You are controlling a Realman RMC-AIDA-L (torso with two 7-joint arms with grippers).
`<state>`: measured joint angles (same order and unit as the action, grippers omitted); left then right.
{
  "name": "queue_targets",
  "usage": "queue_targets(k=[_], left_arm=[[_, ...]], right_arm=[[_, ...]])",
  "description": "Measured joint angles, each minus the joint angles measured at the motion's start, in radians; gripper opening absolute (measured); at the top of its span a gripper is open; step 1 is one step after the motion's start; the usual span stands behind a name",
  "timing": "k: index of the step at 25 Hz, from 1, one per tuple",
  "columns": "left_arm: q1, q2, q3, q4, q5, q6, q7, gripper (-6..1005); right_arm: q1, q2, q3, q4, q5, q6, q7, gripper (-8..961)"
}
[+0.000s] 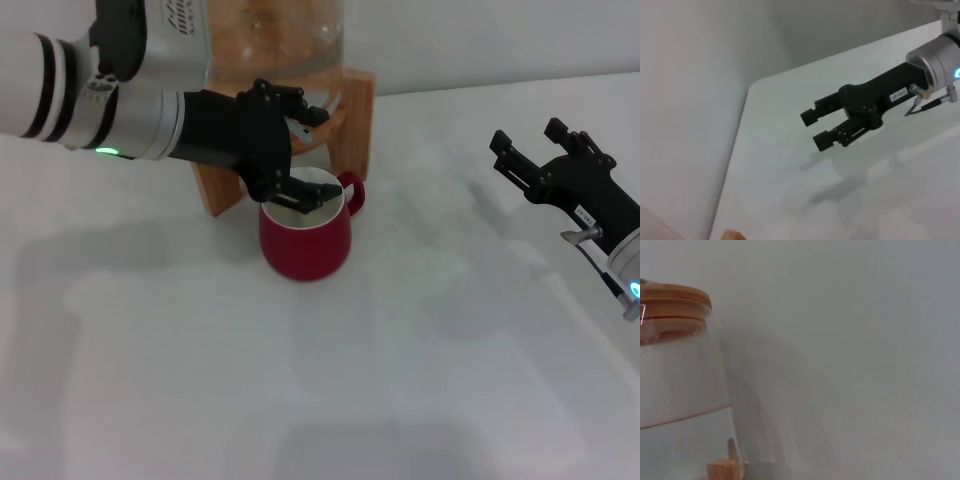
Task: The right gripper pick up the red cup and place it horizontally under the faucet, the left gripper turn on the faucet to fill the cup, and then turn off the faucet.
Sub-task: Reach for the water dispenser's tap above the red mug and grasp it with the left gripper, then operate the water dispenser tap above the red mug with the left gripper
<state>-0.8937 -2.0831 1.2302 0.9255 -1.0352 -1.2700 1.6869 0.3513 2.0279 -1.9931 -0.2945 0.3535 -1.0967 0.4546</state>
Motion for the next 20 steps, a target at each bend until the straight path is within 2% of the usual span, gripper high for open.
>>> queue_targets(k=[10,14,20], left_arm=[[0.004,0.0,0.006,0.049,-0.05,0.027,-0.001,845],[0.062,-0.002,0.046,0.125,-0.081,0.042,-0.041,845],[0.212,-0.003,0.108,0.272,-0.141,0.084,-0.094,845]], right_arm=[[0.0,-0.004,-0.001,-0.002,0.003,0.0,0.001,834],[0.003,-0.005,0.0,-0.002,0.004,0.0,0.004,834],[0.003,-0.006,0.005,-0.001,0.004,0.002,0.006,834]])
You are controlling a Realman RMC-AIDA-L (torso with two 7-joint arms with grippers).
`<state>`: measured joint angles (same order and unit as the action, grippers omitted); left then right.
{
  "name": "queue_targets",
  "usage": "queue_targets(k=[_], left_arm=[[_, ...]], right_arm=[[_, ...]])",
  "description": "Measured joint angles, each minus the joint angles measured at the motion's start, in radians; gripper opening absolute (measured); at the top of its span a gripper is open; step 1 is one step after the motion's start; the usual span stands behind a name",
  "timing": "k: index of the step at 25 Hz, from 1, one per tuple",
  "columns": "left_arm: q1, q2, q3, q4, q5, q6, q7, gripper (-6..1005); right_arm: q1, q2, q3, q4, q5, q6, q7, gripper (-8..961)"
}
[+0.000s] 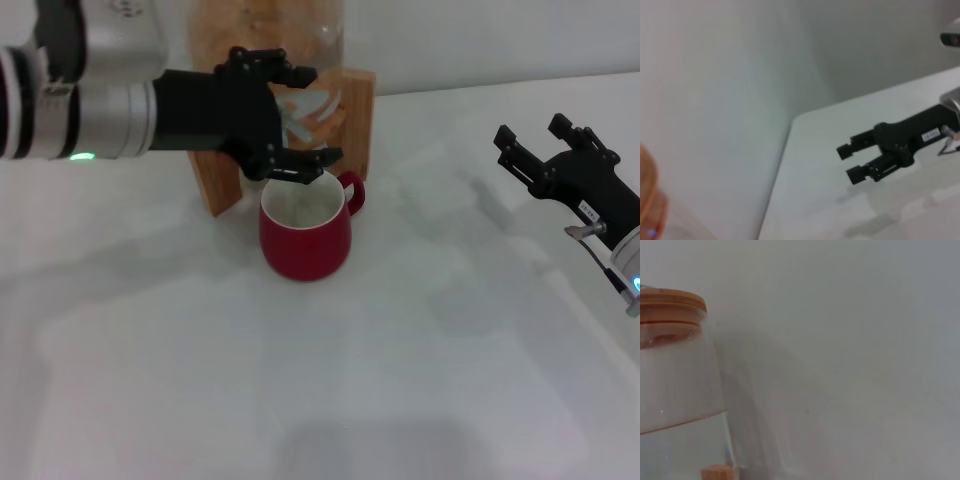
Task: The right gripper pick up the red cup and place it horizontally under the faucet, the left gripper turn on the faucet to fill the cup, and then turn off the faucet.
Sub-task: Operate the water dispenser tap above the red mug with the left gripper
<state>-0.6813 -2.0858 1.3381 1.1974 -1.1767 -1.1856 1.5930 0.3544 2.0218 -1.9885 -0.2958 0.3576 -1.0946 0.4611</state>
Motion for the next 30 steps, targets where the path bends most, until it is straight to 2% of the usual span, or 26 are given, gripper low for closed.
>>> queue_targets(k=[5,12,18,30], left_arm=[[0.116,0.0,0.036,0.092,-0.046,0.028,-0.021,846],[0.199,0.0,0.043,0.109,-0.105,0.046,-0.009,846],[0.218,0.0,0.042,0.083,-0.123,0.055,0.005,846],[0.211,-0.001,0.054,0.026,-0.125,0.057,0.022,845]], right_arm=[[-0.001,0.0,0.001,0.003,0.0,0.006,0.0,834],[0.001,0.0,-0.005,0.005,-0.002,0.007,0.001,835],[0.007,0.001,-0.006,0.003,-0.004,0.018,0.001,835],[0.007,0.003,-0.014,0.0,-0.006,0.021,0.001,835]])
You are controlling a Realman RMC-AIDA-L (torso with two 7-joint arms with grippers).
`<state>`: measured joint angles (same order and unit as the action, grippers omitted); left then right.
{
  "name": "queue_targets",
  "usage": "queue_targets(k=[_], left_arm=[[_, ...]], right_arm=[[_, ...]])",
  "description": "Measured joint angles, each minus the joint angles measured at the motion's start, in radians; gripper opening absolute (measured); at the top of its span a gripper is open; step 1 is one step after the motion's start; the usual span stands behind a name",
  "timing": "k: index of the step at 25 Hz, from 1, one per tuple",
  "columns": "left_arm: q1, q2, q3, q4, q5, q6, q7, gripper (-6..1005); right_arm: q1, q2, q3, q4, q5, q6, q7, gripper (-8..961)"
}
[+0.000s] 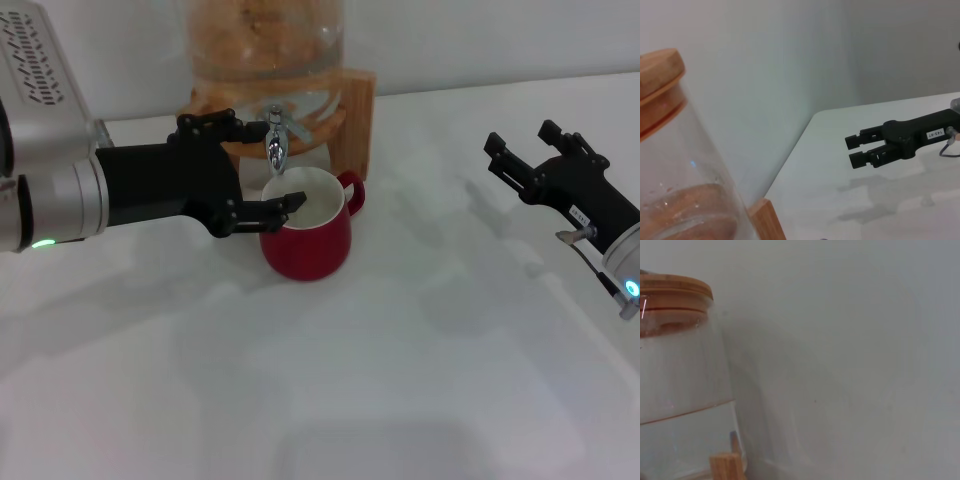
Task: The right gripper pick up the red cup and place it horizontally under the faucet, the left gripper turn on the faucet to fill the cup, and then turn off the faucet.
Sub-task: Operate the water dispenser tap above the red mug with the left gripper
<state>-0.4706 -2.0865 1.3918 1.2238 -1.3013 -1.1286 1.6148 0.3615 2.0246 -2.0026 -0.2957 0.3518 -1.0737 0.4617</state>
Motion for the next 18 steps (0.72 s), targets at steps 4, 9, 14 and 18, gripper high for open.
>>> queue_targets(k=[4,9,14,18], left_arm=[[0.002,0.0,0.001,0.0,-0.001,0.001,-0.001,845],[-0.009,0.002,0.002,-0.018,-0.001,0.003,0.0,845],[-0.047,0.003,0.0,-0.066,0.004,0.011,0.013,845],[-0.076,0.003,-0.002,-0.096,0.006,0.013,0.023,846]], right_arm=[[-0.001,0.0,-0.006,0.0,0.0,0.0,0.0,835],[-0.001,0.0,-0.007,0.0,-0.001,-0.002,0.0,836],[0.0,0.0,-0.007,0.0,-0.001,-0.003,-0.004,836],[0.0,0.0,-0.007,0.0,-0.001,-0.005,-0.004,836]])
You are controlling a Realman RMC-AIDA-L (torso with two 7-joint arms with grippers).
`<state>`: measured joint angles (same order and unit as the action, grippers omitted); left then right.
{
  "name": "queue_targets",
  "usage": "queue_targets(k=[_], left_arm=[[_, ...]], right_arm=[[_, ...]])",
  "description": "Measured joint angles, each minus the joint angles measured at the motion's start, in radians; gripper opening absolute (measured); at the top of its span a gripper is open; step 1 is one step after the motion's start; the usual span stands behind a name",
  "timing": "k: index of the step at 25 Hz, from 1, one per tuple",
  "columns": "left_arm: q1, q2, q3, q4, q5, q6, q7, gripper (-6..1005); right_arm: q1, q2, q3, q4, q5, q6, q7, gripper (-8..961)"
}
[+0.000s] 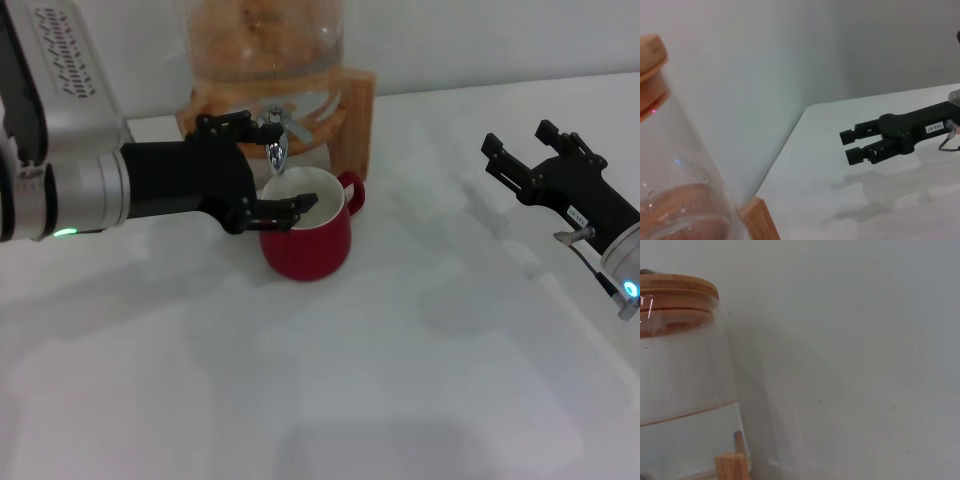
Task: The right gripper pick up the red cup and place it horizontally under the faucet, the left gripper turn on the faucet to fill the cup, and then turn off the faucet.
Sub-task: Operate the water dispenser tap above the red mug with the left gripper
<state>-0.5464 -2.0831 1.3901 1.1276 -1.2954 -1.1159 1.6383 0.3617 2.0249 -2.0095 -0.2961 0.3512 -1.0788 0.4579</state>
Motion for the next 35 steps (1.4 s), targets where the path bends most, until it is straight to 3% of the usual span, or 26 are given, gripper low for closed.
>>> queue_targets(k=[20,35], left_arm=[[-0.117,0.003,0.0,-0.124,0.018,0.038,0.015,845],[-0.136,0.001,0.004,-0.132,0.014,0.028,0.023,846]], right_arm=[[0.002,-0.003,0.004,-0.002,0.0,-0.006,0.0,834],[0.013,-0.005,0.008,-0.001,0.006,-0.005,-0.003,835]])
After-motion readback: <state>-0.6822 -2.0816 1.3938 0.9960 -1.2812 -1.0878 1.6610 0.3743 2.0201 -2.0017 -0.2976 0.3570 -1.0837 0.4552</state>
